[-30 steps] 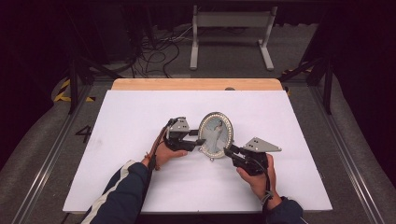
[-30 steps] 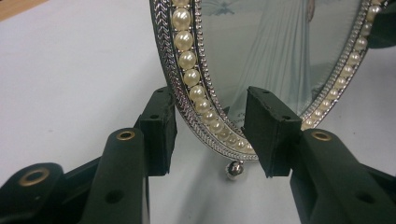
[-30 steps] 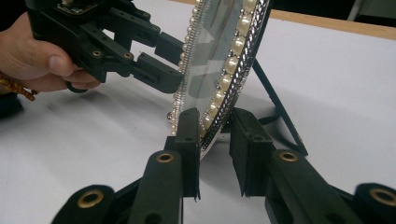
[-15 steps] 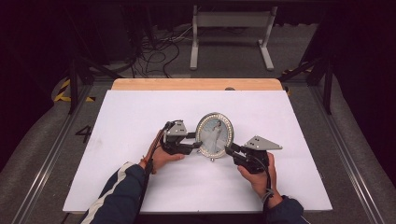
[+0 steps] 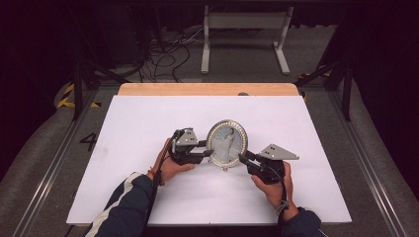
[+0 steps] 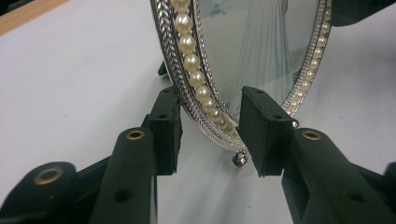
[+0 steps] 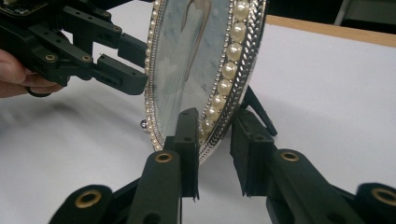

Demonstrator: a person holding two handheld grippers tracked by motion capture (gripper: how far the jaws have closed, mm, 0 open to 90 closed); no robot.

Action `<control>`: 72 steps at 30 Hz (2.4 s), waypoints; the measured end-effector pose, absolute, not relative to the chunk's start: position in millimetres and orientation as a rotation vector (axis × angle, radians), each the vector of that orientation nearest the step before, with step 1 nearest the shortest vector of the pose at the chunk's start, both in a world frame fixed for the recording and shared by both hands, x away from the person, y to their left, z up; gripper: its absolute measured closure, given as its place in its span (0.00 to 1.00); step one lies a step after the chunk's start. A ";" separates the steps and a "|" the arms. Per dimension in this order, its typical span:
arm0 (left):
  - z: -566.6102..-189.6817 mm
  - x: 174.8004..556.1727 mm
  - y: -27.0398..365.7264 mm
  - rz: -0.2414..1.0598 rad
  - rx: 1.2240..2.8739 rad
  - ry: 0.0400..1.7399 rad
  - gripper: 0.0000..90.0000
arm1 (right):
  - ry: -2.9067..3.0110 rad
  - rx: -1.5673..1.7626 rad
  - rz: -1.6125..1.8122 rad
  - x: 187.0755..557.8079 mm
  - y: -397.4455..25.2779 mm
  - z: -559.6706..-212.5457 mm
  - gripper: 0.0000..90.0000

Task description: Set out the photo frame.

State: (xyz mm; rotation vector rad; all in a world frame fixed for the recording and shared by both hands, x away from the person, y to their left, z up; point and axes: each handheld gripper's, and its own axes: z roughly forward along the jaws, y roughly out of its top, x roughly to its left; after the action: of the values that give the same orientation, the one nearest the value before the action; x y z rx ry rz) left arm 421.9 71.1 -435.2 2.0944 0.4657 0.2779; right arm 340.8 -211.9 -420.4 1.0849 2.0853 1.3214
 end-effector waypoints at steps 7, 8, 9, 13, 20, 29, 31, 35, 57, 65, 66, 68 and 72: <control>-433.8 425.4 74.2 0.286 2.020 0.512 0.62 | 2.064 1.066 1.329 337.6 -212.4 -418.5 0.79; -433.3 425.9 74.0 0.282 2.011 0.515 0.62 | 2.063 1.065 1.329 337.4 -212.3 -418.4 0.81; -433.1 426.2 72.9 0.282 2.006 0.517 0.62 | 2.059 1.064 1.331 337.1 -211.9 -418.5 0.81; -433.7 426.3 72.2 0.279 2.012 0.519 0.63 | 2.071 1.052 1.340 336.1 -209.1 -418.6 0.84; -432.3 425.1 77.6 0.274 2.023 0.517 0.73 | 2.070 1.063 1.323 338.9 -207.7 -420.5 0.88; -431.6 418.8 81.2 0.292 2.038 0.510 0.73 | 2.075 1.070 1.320 343.9 -207.7 -420.8 0.87; -432.3 417.3 82.1 0.296 2.049 0.512 0.73 | 2.076 1.068 1.324 344.5 -207.6 -420.8 0.87; -433.6 414.1 85.0 0.308 2.063 0.512 0.74 | 2.079 1.060 1.329 347.0 -205.8 -420.4 0.87; -429.4 398.1 87.3 0.378 2.132 0.467 0.74 | 2.088 1.049 1.318 355.4 -204.7 -421.0 0.86; -429.8 394.8 88.6 0.380 2.140 0.463 0.74 | 2.093 1.034 1.308 357.6 -203.5 -420.8 0.86; -429.8 394.5 88.6 0.379 2.141 0.461 0.74 | 2.091 1.033 1.306 357.8 -203.4 -420.9 0.86; -429.7 393.6 89.0 0.381 2.146 0.457 0.74 | 2.092 1.032 1.308 358.3 -203.0 -420.9 0.86; -430.3 392.8 89.7 0.387 2.152 0.454 0.74 | 2.095 1.029 1.309 359.0 -202.2 -420.7 0.86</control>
State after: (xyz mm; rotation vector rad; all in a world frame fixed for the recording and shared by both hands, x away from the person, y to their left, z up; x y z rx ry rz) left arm 392.8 89.7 -430.3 2.1522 0.4544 0.3866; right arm 359.0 -202.2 -420.7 1.0290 2.0948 1.3088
